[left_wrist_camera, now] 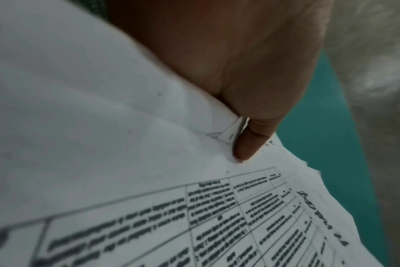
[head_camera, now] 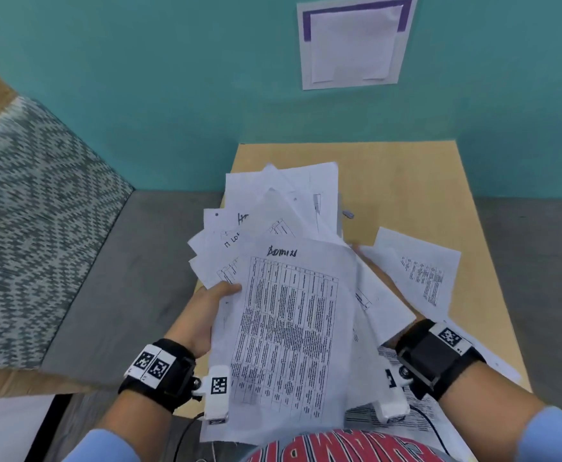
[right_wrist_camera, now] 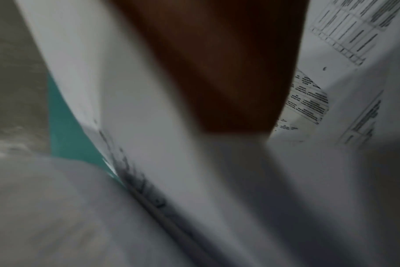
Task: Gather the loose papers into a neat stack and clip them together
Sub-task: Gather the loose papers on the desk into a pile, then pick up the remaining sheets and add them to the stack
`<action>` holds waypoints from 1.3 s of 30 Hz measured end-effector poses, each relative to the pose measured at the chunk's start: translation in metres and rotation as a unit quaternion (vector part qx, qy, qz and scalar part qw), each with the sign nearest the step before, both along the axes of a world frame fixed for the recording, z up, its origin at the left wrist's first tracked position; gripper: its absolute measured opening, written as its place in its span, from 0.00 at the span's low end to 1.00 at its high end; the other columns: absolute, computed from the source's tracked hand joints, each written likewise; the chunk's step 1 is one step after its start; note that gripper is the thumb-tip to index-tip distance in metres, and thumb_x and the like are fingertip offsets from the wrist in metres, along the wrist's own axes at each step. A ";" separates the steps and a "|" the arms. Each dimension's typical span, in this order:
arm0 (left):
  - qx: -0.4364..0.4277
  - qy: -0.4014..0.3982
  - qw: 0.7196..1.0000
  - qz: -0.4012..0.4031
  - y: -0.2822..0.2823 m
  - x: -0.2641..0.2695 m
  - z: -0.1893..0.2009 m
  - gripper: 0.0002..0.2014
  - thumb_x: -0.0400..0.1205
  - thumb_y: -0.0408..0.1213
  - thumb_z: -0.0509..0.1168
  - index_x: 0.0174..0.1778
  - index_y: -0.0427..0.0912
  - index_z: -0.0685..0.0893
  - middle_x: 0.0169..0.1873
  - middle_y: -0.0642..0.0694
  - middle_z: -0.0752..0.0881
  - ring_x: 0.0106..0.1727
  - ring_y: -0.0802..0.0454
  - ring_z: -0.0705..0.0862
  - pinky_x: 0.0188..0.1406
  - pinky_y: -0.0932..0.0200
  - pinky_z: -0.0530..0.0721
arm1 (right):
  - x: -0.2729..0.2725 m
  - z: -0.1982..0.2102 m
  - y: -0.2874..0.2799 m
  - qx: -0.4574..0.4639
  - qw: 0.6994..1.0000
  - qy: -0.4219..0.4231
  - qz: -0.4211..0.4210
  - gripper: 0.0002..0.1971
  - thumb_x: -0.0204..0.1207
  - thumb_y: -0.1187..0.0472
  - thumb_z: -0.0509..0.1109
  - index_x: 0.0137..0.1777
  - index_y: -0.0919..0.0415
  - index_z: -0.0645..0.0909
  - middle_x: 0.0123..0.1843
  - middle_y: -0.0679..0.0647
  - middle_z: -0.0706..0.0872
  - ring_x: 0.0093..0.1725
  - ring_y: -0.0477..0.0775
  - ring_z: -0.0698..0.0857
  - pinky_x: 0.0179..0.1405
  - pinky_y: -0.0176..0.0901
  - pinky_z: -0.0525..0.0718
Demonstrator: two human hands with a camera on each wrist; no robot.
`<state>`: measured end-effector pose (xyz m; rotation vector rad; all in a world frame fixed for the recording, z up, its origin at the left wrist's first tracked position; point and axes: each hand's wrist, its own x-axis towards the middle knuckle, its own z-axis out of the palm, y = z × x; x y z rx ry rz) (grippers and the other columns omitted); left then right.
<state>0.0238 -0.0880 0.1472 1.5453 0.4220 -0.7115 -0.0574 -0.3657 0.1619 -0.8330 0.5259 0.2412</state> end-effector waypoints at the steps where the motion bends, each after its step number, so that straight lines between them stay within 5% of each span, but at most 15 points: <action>1: 0.005 -0.018 1.000 0.000 -0.002 0.000 -0.001 0.14 0.88 0.32 0.67 0.68 0.40 0.89 0.60 0.44 0.96 0.62 0.42 0.93 0.60 0.46 0.88 | 0.000 0.004 -0.006 0.033 0.999 -0.006 0.010 0.28 0.71 0.28 0.75 0.50 0.53 0.96 0.47 0.57 0.95 0.43 0.54 0.93 0.54 0.51 0.90; 3: 0.021 -0.054 0.998 -0.007 -0.002 0.001 -0.001 0.15 0.88 0.29 0.67 0.70 0.41 0.87 0.58 0.48 0.96 0.68 0.43 0.90 0.64 0.48 0.86 | -0.004 0.009 -0.019 -0.004 0.998 0.010 0.055 0.48 0.60 0.14 0.66 0.76 0.43 0.84 0.73 0.49 0.87 0.69 0.52 0.87 0.76 0.62 0.81; 4: 0.020 -0.071 0.997 -0.011 -0.001 0.002 0.001 0.16 0.87 0.28 0.68 0.71 0.41 0.86 0.58 0.48 0.96 0.70 0.41 0.89 0.69 0.47 0.84 | -0.005 0.015 -0.025 -0.036 0.996 -0.004 0.082 0.51 0.57 0.15 0.70 0.78 0.44 0.81 0.74 0.45 0.85 0.70 0.47 0.86 0.74 0.54 0.83; 6: 0.001 -0.097 0.995 -0.025 0.001 0.005 0.005 0.18 0.86 0.28 0.69 0.72 0.41 0.86 0.63 0.45 0.94 0.71 0.40 0.89 0.77 0.41 0.81 | -0.006 0.024 -0.033 -0.058 0.984 -0.056 0.158 0.32 0.68 0.37 0.82 0.70 0.52 0.86 0.67 0.50 0.92 0.64 0.50 0.92 0.61 0.44 0.91; 9: -0.061 -0.107 0.990 -0.068 0.002 0.006 0.020 0.22 0.83 0.28 0.75 0.74 0.38 0.85 0.68 0.38 0.92 0.71 0.37 0.89 0.79 0.35 0.79 | -0.003 0.026 -0.041 -0.211 0.938 -0.120 0.248 0.23 0.77 0.66 0.80 0.72 0.57 0.84 0.67 0.53 0.93 0.67 0.54 0.91 0.68 0.49 0.89; 13: -0.018 -0.211 0.974 -0.080 -0.012 0.001 0.029 0.29 0.75 0.30 0.81 0.74 0.41 0.84 0.66 0.44 0.93 0.70 0.45 0.91 0.75 0.41 0.84 | -0.008 0.037 -0.043 -0.346 0.914 -0.158 0.139 0.19 0.75 0.66 0.82 0.66 0.57 0.88 0.59 0.52 0.96 0.57 0.53 0.95 0.60 0.56 0.93; 16: -0.015 -0.241 0.970 -0.018 -0.012 -0.003 0.024 0.17 0.78 0.25 0.79 0.63 0.38 0.90 0.57 0.40 0.96 0.62 0.45 0.94 0.64 0.53 0.90 | -0.021 0.037 -0.048 -0.402 0.888 -0.224 0.012 0.11 0.72 0.56 0.84 0.52 0.59 0.93 0.47 0.57 0.96 0.44 0.49 0.93 0.44 0.43 0.88; 18: 0.050 -0.207 0.977 -0.002 -0.009 -0.006 0.022 0.12 0.79 0.33 0.78 0.58 0.35 0.91 0.54 0.34 0.94 0.60 0.37 0.93 0.62 0.56 0.91 | -0.026 0.034 -0.054 -0.431 0.868 -0.244 -0.011 0.14 0.72 0.49 0.84 0.44 0.61 0.92 0.42 0.64 0.93 0.39 0.56 0.87 0.41 0.50 0.82; 20: 0.078 -0.130 0.988 0.004 -0.019 -0.010 0.033 0.22 0.82 0.34 0.75 0.69 0.24 0.85 0.68 0.28 0.88 0.72 0.29 0.86 0.73 0.48 0.82 | -0.026 0.030 -0.061 -0.412 0.879 -0.241 0.005 0.07 0.76 0.66 0.82 0.39 0.55 0.91 0.41 0.48 0.94 0.41 0.46 0.89 0.46 0.43 0.85; 22: -0.012 -0.254 0.965 -0.060 -0.025 -0.008 0.036 0.19 0.75 0.27 0.84 0.61 0.28 0.91 0.57 0.34 0.94 0.65 0.37 0.93 0.63 0.55 0.89 | -0.023 0.027 -0.060 -0.426 0.873 -0.235 0.035 0.19 0.79 0.76 0.75 0.45 0.47 0.91 0.46 0.40 0.96 0.44 0.35 0.90 0.48 0.36 0.88; 26: -0.002 -0.320 0.947 -0.014 -0.044 -0.003 0.035 0.17 0.78 0.35 0.81 0.62 0.37 0.92 0.56 0.46 0.97 0.62 0.48 0.95 0.68 0.44 0.90 | -0.019 0.029 -0.060 -0.473 0.853 -0.218 0.020 0.14 0.81 0.57 0.76 0.35 0.42 0.82 0.32 0.40 0.83 0.34 0.37 0.78 0.38 0.31 0.76; 32: -0.047 -0.338 0.939 0.035 -0.070 -0.021 0.035 0.17 0.78 0.26 0.78 0.62 0.43 0.91 0.58 0.55 0.96 0.61 0.59 0.94 0.65 0.64 0.89 | -0.032 0.027 -0.034 -0.461 0.858 -0.201 -0.105 0.16 0.77 0.65 0.80 0.39 0.44 0.81 0.27 0.30 0.86 0.31 0.30 0.85 0.38 0.19 0.78; 35: -0.013 -0.268 0.963 -0.026 -0.079 -0.027 0.021 0.13 0.80 0.30 0.78 0.61 0.41 0.91 0.51 0.58 0.97 0.55 0.58 0.94 0.62 0.67 0.89 | -0.034 -0.001 -0.033 -0.488 0.861 -0.132 -0.051 0.07 0.75 0.51 0.82 0.43 0.52 0.88 0.27 0.34 0.85 0.28 0.31 0.81 0.34 0.23 0.77; 37: 0.048 -0.216 0.973 -0.061 -0.081 -0.030 0.010 0.11 0.80 0.34 0.80 0.41 0.29 0.90 0.31 0.50 0.94 0.33 0.43 0.89 0.52 0.57 0.93 | -0.032 -0.033 -0.043 -0.500 0.862 -0.085 -0.014 0.13 0.76 0.47 0.81 0.39 0.55 0.86 0.28 0.37 0.83 0.27 0.32 0.80 0.35 0.31 0.78; 39: 0.073 -0.201 0.972 -0.098 -0.082 -0.031 0.001 0.10 0.81 0.35 0.79 0.51 0.31 0.92 0.41 0.49 0.96 0.42 0.45 0.93 0.61 0.39 0.90 | -0.031 -0.049 -0.047 -0.504 0.862 -0.044 0.016 0.23 0.77 0.49 0.80 0.27 0.55 0.75 0.17 0.40 0.72 0.18 0.38 0.73 0.27 0.30 0.68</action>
